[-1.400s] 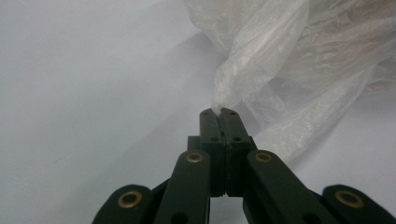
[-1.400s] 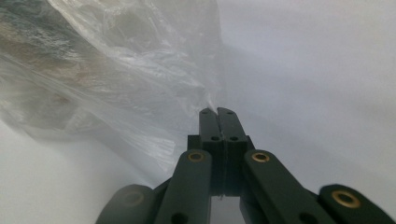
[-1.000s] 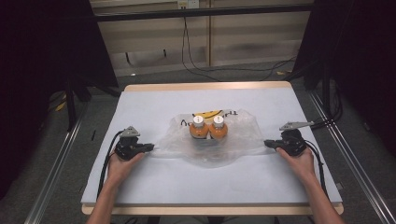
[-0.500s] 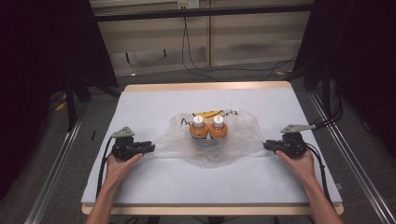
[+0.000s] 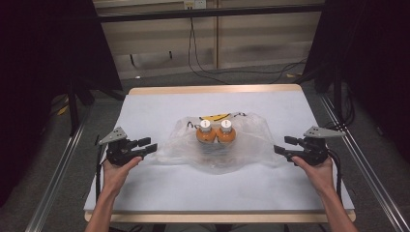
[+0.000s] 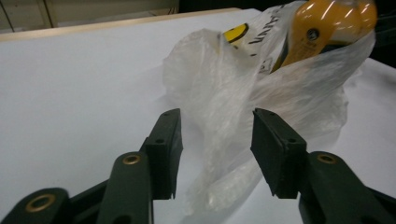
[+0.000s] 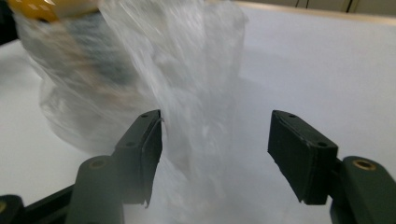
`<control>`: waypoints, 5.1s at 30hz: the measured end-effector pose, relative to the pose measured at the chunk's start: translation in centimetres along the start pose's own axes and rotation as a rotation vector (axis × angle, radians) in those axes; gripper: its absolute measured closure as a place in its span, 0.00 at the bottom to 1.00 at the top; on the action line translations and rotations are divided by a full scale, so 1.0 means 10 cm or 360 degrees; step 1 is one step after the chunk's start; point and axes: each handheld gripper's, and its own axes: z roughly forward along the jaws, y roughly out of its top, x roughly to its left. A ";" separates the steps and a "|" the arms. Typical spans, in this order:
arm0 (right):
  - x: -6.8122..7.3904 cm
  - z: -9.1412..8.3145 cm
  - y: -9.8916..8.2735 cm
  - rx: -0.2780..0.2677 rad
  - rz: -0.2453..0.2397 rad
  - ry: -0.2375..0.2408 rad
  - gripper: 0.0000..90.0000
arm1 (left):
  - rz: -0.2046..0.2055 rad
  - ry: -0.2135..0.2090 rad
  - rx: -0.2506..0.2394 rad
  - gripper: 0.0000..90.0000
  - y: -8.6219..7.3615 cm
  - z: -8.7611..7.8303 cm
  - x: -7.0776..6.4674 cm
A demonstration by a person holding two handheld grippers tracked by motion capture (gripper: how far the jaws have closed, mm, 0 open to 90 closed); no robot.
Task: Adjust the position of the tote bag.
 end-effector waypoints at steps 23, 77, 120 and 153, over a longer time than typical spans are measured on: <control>0.54 0.56 0.78 -0.0038 -0.0188 0.0419 1.00 | 0.0240 -0.0287 0.0122 1.00 0.63 0.77 -0.47; 0.23 1.20 0.31 0.0518 -0.0343 0.0049 1.00 | 0.0275 -0.0174 0.0580 1.00 0.03 1.35 -0.38; 0.34 1.39 0.50 0.0990 -0.0700 0.0221 1.00 | 0.0504 -0.0078 0.0828 1.00 0.23 1.44 -0.30; 0.29 1.05 0.42 0.1265 -0.0909 0.0085 1.00 | 0.0655 0.0017 0.0980 1.00 0.24 1.28 -0.27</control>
